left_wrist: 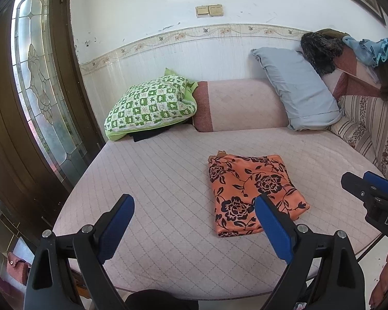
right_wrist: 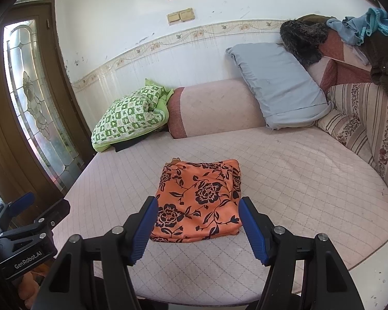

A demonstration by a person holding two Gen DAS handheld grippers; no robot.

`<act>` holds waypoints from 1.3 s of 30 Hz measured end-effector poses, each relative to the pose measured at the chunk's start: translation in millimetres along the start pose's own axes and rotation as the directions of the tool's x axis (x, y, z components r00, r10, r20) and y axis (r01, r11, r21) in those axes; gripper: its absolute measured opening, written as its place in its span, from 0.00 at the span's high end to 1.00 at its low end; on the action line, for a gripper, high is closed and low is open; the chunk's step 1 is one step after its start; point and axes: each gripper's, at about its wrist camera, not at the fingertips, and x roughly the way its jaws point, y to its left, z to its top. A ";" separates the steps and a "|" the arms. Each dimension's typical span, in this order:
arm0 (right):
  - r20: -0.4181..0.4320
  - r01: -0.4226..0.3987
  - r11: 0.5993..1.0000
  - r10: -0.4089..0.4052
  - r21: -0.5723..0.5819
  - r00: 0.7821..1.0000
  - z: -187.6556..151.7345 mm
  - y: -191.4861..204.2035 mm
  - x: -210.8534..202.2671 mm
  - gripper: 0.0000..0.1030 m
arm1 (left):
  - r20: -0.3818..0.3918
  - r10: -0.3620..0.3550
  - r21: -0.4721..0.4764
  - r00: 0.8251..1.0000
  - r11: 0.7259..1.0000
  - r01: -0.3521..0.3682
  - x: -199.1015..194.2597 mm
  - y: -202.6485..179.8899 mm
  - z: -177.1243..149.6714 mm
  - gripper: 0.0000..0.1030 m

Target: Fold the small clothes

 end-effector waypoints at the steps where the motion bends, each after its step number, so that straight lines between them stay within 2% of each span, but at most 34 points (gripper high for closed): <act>1: -0.002 -0.002 1.000 0.002 0.001 1.000 -0.3 0.0 0.6 0.34 | 0.000 -0.001 0.001 1.000 1.000 0.001 0.0 -0.2 -0.3 0.08; 18: -0.007 0.006 1.000 -0.006 -0.021 1.000 -0.2 11.3 2.9 0.34 | -0.017 -0.029 -0.007 0.999 1.000 0.029 5.4 6.3 -3.3 0.08; 31: -0.009 -0.015 0.998 0.014 -0.066 1.000 0.3 34.2 0.4 0.34 | -0.016 -0.014 -0.040 1.000 0.999 0.014 -1.0 25.0 -2.7 0.08; 39: 0.006 -0.018 0.998 0.019 -0.056 1.000 3.2 30.9 -7.7 0.34 | -0.008 -0.014 -0.041 1.000 0.999 0.014 -8.1 24.9 -0.7 0.08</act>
